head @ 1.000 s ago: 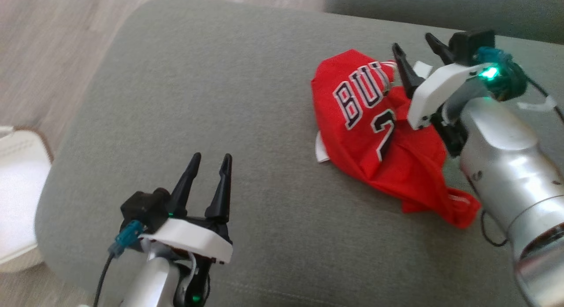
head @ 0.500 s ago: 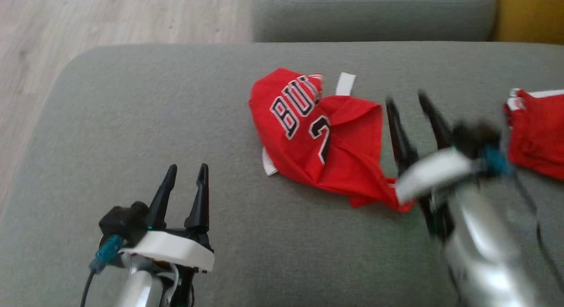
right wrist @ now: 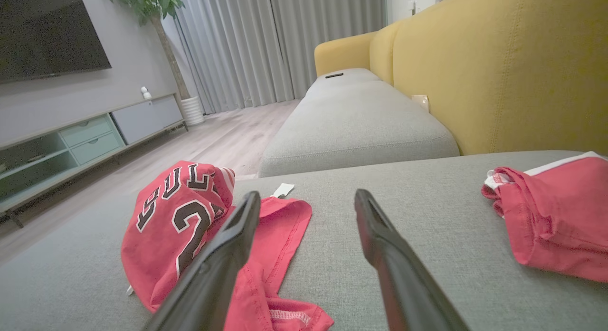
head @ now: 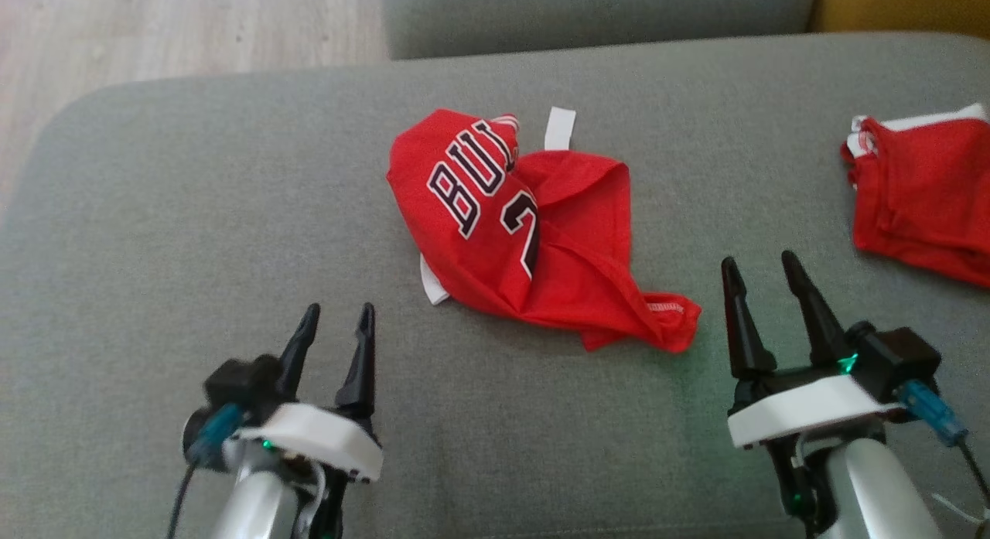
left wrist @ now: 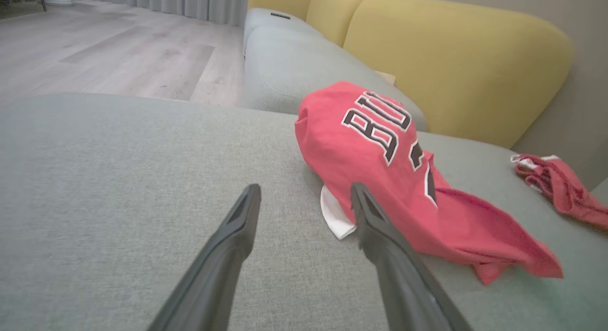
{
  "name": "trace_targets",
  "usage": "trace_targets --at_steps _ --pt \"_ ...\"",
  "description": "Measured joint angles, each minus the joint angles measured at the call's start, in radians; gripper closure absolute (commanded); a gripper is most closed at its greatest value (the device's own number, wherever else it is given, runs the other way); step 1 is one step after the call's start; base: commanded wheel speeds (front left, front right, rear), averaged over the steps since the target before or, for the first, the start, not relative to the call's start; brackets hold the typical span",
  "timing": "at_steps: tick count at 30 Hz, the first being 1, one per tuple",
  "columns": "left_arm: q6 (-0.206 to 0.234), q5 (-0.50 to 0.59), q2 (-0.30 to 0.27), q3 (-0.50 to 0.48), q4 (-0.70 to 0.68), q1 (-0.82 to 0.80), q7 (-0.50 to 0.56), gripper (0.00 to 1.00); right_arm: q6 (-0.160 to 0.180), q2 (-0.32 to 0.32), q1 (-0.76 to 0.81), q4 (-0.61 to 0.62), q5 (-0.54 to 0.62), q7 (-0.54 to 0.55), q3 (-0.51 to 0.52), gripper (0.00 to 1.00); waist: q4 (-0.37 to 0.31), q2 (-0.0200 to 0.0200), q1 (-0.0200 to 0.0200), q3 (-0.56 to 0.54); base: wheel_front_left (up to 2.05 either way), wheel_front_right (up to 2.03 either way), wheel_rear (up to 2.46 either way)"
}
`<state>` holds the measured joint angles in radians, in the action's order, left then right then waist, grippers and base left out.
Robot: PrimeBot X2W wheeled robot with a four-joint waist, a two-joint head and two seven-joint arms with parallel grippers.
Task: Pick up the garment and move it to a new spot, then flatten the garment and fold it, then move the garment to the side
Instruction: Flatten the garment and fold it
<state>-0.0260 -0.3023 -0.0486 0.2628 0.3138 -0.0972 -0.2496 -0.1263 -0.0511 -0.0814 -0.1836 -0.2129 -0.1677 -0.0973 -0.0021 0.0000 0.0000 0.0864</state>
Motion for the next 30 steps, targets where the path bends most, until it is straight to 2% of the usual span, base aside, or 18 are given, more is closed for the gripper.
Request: trace_targets --at_steps 10,17,27,28,29,30 --pt "-0.008 0.157 0.000 0.119 0.300 -0.222 0.000 0.00 0.000 0.001 -0.001 0.083 0.021 0.063 0.019 0.00 -0.046 0.0000 0.0001 0.077 0.00 0.00 0.00" --pt "0.012 0.205 0.001 0.152 0.472 -0.313 0.000 0.00 0.000 0.001 -0.002 0.099 0.007 0.073 0.031 0.00 -0.090 0.0000 0.0001 0.109 0.00 0.00 0.00" --pt "0.045 0.230 -0.001 0.158 0.514 -0.379 0.000 0.00 0.000 0.002 -0.009 0.102 -0.007 0.077 0.036 0.00 -0.119 0.0000 0.0001 0.134 0.00 0.00 0.00" --pt "0.047 0.232 0.000 0.159 0.515 -0.379 0.000 0.45 0.000 0.002 -0.011 0.102 -0.007 0.077 0.036 0.00 -0.119 0.0000 0.0001 0.135 0.00 0.00 0.00" --pt "0.052 0.232 0.000 0.160 0.515 -0.379 0.000 0.95 0.000 0.002 -0.011 0.103 -0.007 0.077 0.035 0.00 -0.119 0.0000 0.0001 0.136 0.00 0.00 0.00" --pt "0.053 0.232 -0.001 0.159 0.515 -0.379 0.000 1.00 0.000 0.002 -0.011 0.103 -0.007 0.077 0.035 0.00 -0.119 0.0000 0.0001 0.137 0.00 0.00 0.00"
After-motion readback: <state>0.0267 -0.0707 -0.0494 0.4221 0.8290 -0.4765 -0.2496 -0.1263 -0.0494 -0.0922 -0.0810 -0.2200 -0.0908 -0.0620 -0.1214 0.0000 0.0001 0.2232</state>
